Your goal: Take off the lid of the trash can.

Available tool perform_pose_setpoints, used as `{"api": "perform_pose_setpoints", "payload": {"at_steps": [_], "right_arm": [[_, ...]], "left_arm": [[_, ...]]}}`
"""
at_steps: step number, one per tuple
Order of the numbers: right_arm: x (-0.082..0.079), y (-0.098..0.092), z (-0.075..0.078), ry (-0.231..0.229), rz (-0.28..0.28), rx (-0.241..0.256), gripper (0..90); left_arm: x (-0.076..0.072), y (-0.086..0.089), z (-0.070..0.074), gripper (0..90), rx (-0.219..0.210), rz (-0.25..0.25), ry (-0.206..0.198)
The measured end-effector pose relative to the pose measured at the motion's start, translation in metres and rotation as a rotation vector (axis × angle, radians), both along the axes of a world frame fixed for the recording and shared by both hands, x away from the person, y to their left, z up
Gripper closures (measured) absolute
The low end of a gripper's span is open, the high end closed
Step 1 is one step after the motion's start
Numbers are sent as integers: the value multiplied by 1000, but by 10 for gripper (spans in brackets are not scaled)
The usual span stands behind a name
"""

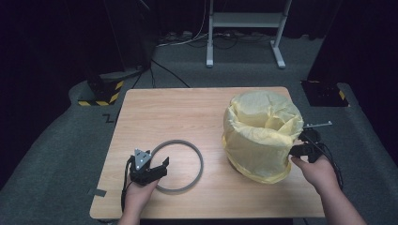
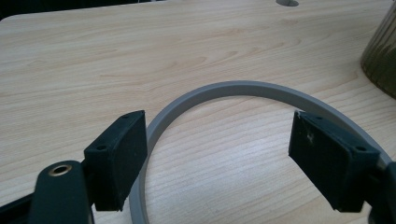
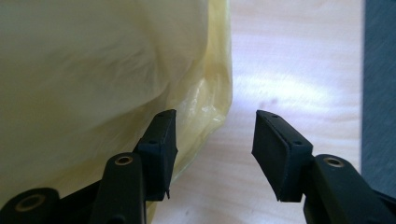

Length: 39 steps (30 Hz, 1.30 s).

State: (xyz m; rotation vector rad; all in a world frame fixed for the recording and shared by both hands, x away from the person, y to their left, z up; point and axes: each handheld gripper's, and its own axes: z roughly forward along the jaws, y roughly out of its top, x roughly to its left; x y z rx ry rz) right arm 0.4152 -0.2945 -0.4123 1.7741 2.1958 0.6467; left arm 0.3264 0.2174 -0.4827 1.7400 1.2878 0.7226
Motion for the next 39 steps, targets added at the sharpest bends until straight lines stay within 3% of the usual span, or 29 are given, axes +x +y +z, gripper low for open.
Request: {"api": "perform_pose_setpoints", "payload": {"at_steps": [3, 6, 14, 19, 25, 29, 35, 39], "right_arm": [[8, -1, -1, 78, -17, -6, 454], [14, -5, -1, 154, -31, 45, 432], [25, -8, 8, 331, -59, -25, 425], [27, -7, 25, 423, -72, -47, 431], [29, 0, 48, 437, -54, -93, 456], [31, 3, 53, 436, -61, -108, 462], [32, 22, 50, 436, -5, -96, 460], [34, 34, 52, 434, 20, -135, 454]], "left_arm": [[0, 1, 0, 197, -6, 1, -5], [0, 3, -1, 197, -14, 2, 0], [2, 6, -2, 197, -33, -9, 29], [3, 6, -2, 192, -37, -20, 32], [3, 5, -2, 185, -32, -35, 34], [3, 5, -1, 185, -34, -39, 39], [3, 4, -1, 185, -30, -48, 50], [4, 5, -2, 185, -30, -58, 68]]}}
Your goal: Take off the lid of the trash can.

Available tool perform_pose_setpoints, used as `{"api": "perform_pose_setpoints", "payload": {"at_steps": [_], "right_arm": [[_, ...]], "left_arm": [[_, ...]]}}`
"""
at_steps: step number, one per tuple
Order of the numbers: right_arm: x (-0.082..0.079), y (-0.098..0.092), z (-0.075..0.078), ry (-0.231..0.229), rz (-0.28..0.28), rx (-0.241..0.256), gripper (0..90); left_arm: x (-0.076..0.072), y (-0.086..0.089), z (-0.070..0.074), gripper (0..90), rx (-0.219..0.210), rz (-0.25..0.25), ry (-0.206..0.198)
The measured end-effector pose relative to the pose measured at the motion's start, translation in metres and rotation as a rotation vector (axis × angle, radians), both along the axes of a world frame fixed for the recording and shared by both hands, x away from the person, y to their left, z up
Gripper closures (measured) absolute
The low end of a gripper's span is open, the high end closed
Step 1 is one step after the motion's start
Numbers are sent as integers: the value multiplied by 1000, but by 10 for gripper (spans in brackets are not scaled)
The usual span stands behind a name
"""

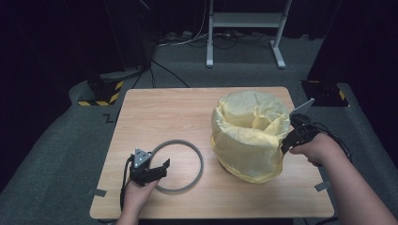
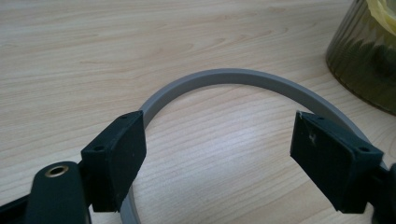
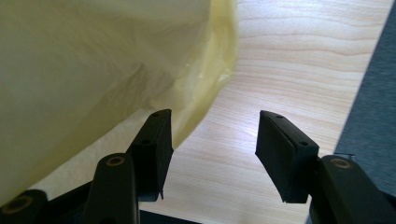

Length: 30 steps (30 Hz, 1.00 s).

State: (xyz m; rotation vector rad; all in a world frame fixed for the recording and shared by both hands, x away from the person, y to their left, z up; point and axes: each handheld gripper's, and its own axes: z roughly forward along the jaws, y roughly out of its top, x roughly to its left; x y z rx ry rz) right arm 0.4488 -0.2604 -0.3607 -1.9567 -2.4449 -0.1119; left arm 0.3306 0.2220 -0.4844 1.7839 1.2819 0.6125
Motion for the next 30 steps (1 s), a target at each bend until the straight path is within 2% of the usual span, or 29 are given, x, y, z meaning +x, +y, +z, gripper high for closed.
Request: {"api": "perform_pose_setpoints", "payload": {"at_steps": [2, 5, 7, 9, 14, 18, 21, 25, 30], "right_arm": [[2, 1, 4, -3, -4, -24, 456], [3, 1, 14, -1, -13, -30, 476], [3, 0, 19, 27, -6, -51, 493], [3, -2, 28, 27, -13, -39, 527], [3, -8, 53, 4, -49, -38, 520], [1, -7, 74, -8, -69, -39, 515], [-1, 1, 95, -14, -62, -46, 516], [-3, 17, 123, -49, -37, -66, 515], [-4, 36, 144, -86, -14, -66, 516]], "left_arm": [[0, 0, 0, 185, -1, -3, 10], [1, 0, 0, 185, -3, -6, 14], [1, 0, 0, 185, -3, -10, 17], [0, 0, 0, 185, -4, -12, 19], [1, 0, -1, 185, -8, -19, 29], [2, -2, -2, 184, -15, -33, 60], [3, -4, -1, 171, -20, -41, 72], [2, -4, 0, 170, -27, -46, 76], [3, -3, 0, 172, -19, -48, 78]]}}
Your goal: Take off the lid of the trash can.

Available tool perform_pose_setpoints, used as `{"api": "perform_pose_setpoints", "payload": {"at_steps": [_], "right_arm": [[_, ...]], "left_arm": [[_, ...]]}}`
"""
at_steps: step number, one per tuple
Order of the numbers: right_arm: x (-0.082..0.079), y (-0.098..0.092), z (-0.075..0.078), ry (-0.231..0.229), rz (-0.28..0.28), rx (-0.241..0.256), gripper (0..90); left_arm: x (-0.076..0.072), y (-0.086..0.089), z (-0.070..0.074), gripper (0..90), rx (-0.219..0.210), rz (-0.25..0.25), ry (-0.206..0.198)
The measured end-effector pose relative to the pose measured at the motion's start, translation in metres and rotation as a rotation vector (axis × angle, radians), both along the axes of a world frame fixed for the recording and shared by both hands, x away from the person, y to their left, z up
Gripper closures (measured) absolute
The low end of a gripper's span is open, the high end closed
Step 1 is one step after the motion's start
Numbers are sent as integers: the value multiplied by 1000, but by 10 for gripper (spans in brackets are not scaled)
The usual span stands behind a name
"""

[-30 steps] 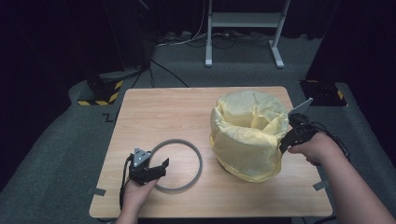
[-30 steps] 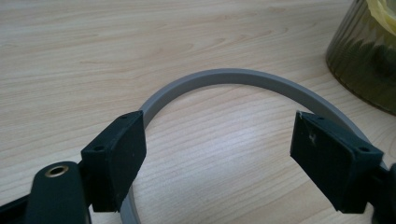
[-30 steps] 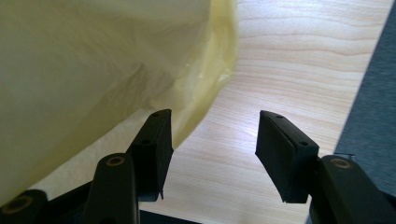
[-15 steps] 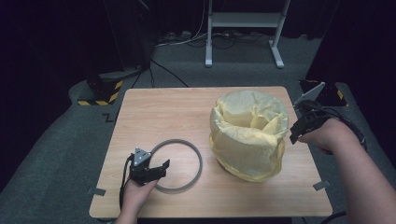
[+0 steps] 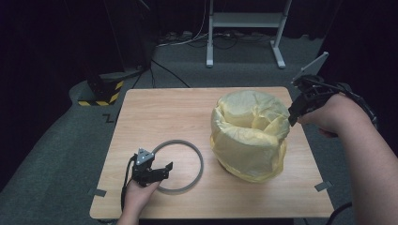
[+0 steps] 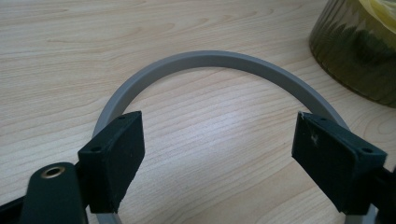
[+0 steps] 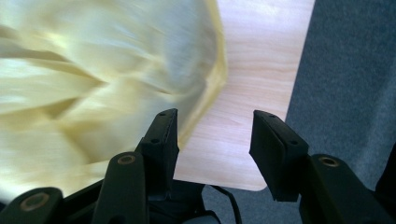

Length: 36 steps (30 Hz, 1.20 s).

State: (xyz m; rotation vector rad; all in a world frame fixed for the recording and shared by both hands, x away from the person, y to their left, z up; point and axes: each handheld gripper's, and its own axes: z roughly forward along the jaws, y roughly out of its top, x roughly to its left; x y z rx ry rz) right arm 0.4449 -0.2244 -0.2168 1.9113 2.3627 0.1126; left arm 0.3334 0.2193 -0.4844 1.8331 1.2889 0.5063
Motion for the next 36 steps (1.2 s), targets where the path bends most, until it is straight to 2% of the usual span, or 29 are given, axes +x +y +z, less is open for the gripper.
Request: {"api": "perform_pose_setpoints", "payload": {"at_steps": [3, 5, 7, 9, 12, 14, 16, 18, 22, 25, 26, 29, 30, 32, 34, 36], "right_arm": [[0, 13, 9, -7, 18, 9, 531], [0, 25, 13, -15, 41, -4, 590], [1, 40, 16, -32, 83, -25, 698], [2, 52, 18, -44, 122, -28, 741], [7, 74, 18, -68, 163, -25, 748], [12, 88, 14, -84, 180, 5, 701], [21, 98, 3, -103, 177, 11, 632], [31, 100, -16, -100, 154, -20, 597], [47, 97, -64, -9, 129, -63, 583], [51, 94, -79, 11, 129, -77, 576], [51, 94, -80, 11, 130, -78, 574], [48, 97, -64, -16, 147, -63, 576], [46, 101, -52, -45, 167, -66, 610], [42, 111, -35, -74, 200, -60, 718], [37, 129, -17, -116, 261, -59, 811], [35, 141, -12, -139, 291, -48, 817]], "left_arm": [[0, 1, 0, 177, -8, 5, -3], [0, 1, 0, 179, -10, 7, -3], [0, 2, -1, 183, -6, 3, 0], [0, 1, -1, 185, -3, 1, 4], [1, 1, -2, 187, 2, 0, 3], [1, 1, -2, 190, -1, 1, 4], [1, 1, -2, 192, 5, -6, 9], [1, 1, -3, 194, 5, -11, 13], [2, 2, -3, 198, -1, -10, 12], [2, 2, -3, 198, -4, -9, 14], [2, 3, -3, 198, -2, -9, 12], [2, 2, -3, 200, 1, -7, 16], [2, 2, -4, 202, 4, -7, 15], [2, 0, -4, 204, 4, -9, 18], [2, 0, -4, 205, 10, -13, 21], [2, 0, -4, 205, 13, -15, 23]]}}
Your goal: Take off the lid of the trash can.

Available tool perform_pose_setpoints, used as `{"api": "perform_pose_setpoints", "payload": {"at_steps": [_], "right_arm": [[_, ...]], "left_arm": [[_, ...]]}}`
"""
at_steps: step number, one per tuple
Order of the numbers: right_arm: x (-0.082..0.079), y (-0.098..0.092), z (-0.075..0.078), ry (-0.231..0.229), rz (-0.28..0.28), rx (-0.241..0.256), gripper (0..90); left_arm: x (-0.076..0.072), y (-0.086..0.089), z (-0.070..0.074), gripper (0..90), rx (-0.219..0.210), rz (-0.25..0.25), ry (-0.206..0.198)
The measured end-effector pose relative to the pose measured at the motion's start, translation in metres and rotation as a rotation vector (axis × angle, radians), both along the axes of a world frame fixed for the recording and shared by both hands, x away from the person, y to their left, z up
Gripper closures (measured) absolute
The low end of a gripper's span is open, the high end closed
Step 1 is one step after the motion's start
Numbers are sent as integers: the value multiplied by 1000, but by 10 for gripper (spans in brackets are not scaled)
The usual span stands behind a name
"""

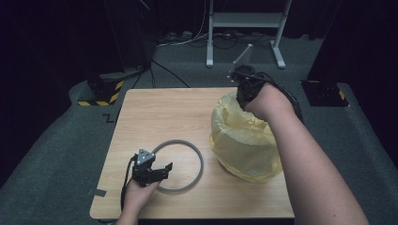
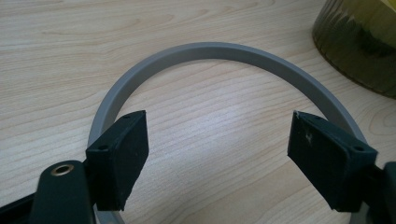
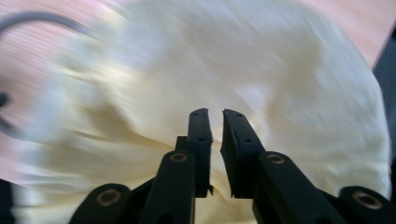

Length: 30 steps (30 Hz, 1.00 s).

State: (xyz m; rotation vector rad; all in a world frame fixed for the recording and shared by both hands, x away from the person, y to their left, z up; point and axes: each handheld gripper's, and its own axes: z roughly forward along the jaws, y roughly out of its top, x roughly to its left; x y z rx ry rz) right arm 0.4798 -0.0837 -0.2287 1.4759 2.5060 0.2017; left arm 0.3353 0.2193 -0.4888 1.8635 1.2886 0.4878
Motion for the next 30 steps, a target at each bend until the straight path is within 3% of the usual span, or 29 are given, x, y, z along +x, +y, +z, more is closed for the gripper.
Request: {"api": "perform_pose_setpoints", "payload": {"at_steps": [2, 4, 7, 11, 14, 18, 22, 25, 27, 30], "right_arm": [[1, 15, -2, -16, 36, 29, 780], [8, 23, -17, -2, 28, 39, 712], [22, 23, -55, 70, 0, 10, 656], [29, 19, -74, 104, -19, 15, 628], [26, 13, -63, 80, -28, 31, 601], [7, 2, -25, 29, -54, 43, 601], [-21, -11, 6, 32, -97, 38, 648], [-41, -17, 20, 53, -112, 56, 694], [-52, -19, 19, 83, -107, 65, 731], [-60, -21, 0, 138, -91, 61, 740]], "left_arm": [[0, 0, 0, 208, -2, 1, 0], [0, 1, -1, 208, -6, 1, 2], [0, 1, -1, 208, -6, -1, 2], [1, 3, -2, 208, -8, 1, 5], [2, 4, -2, 208, -14, 7, 3], [3, 4, -2, 211, -13, 8, 10], [3, 3, -1, 211, -16, 5, 12], [2, 3, -1, 210, -10, 8, 15], [1, 4, -2, 211, -21, 14, 18], [2, 5, -3, 211, -21, 11, 21]]}}
